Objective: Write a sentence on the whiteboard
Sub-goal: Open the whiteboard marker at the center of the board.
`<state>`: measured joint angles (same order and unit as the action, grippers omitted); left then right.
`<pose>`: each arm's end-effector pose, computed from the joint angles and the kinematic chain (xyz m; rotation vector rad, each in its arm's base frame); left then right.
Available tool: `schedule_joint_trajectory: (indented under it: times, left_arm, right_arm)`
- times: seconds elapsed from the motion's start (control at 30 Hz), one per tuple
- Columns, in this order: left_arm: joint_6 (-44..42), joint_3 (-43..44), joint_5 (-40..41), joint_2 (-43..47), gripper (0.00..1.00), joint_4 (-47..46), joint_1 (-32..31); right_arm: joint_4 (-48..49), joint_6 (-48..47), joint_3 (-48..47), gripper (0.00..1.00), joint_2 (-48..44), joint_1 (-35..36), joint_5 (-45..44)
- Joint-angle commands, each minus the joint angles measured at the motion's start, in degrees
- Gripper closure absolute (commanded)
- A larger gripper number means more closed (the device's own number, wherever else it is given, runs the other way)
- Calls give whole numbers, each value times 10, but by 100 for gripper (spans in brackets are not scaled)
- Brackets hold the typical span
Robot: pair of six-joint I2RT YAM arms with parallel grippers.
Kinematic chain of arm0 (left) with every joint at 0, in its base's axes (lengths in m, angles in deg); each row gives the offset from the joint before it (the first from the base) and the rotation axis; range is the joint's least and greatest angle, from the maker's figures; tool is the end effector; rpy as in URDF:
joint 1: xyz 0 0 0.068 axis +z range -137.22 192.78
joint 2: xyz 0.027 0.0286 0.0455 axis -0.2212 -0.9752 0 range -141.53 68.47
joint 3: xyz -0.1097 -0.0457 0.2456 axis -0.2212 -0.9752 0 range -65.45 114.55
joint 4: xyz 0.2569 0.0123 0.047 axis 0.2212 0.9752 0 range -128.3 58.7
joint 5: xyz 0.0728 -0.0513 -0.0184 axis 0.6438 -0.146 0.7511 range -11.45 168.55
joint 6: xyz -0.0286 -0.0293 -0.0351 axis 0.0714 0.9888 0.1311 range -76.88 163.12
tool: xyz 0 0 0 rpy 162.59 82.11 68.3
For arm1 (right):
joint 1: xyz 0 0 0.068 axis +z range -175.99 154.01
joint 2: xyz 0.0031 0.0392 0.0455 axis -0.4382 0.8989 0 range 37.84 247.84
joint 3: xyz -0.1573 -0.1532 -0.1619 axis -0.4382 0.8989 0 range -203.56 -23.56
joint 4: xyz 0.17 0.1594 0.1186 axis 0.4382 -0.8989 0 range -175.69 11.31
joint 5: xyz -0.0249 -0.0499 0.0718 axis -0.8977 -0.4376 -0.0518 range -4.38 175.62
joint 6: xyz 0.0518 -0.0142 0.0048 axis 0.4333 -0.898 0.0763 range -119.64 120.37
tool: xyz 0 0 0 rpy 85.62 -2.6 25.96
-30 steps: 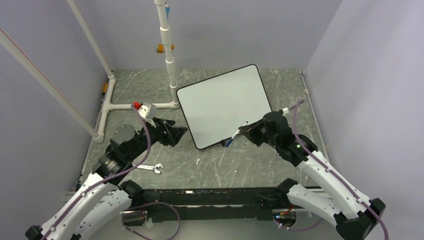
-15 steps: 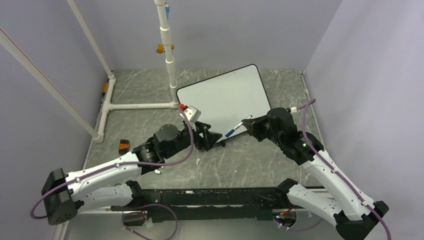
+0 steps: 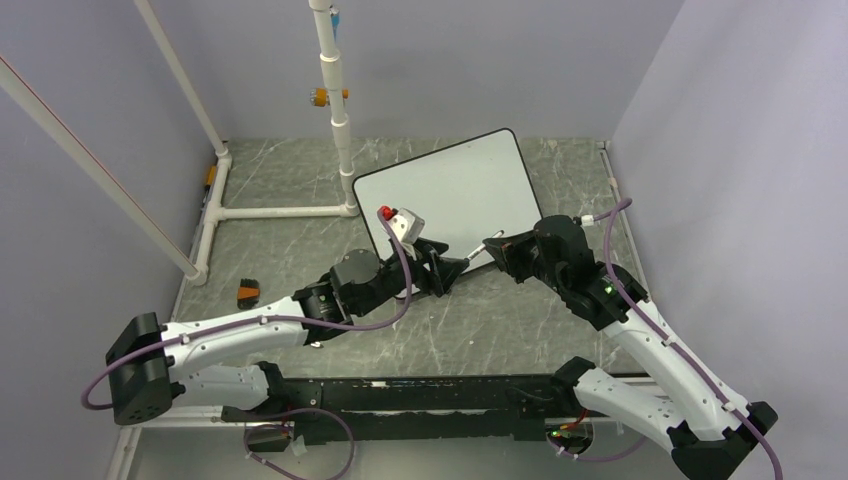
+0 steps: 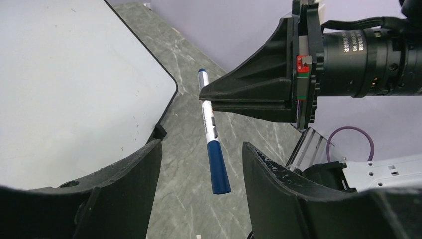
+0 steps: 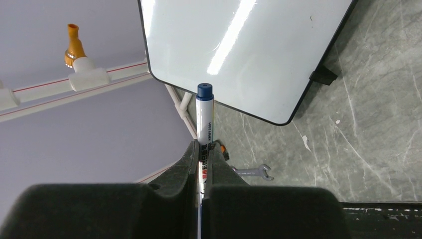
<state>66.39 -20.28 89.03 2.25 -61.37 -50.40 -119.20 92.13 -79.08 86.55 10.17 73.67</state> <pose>0.1288 -0.2405 0.3270 0.4097 1.5814 -1.0453 0.1436 0.0958 0.3401 1.2079 2.0099 1.0181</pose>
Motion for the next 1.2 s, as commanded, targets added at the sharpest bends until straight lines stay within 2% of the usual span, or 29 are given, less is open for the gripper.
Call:
schedule_joint_trajectory:
  times: [0.0,0.13,0.33,0.43,0.53,0.67,0.77,0.9,1.0,1.03,1.13,1.17]
  left_arm:
    - [6,25,12,-12,37,-40,-9]
    - [13,28,10,-24,40,-45,-12]
    - [16,32,5,-39,58,-51,-14]
    - [19,31,3,-40,63,-51,-14]
    - [23,29,0,-40,64,-52,-14]
    - [28,27,-5,-41,57,-47,-14]
    - [28,24,-8,-41,60,-53,-15]
    - [26,22,-6,-38,72,-61,-15]
    - [23,26,-2,-38,96,-53,-15]
    - [23,31,-1,-37,100,-45,-15]
    - [13,39,13,-32,100,-21,-15]
    - [7,40,21,-24,100,-10,-15]
  right_arm:
    - [18,9,-20,100,-3,2,-3]
    - [18,11,-22,100,-3,2,-2]
    - [25,13,-18,100,-6,2,4]
    - [31,11,-18,100,-6,2,8]
    - [38,15,-14,100,-10,2,11]
    - [34,14,-20,100,-16,2,-6]
    - [33,11,-23,100,-19,2,-12]
    - [36,12,-19,100,-18,2,-7]
    - [47,9,-9,100,-17,2,3]
    - [58,-2,-6,100,-18,2,5]
    - [118,-72,9,100,-24,3,33]
    - [142,-102,16,96,-29,2,46]
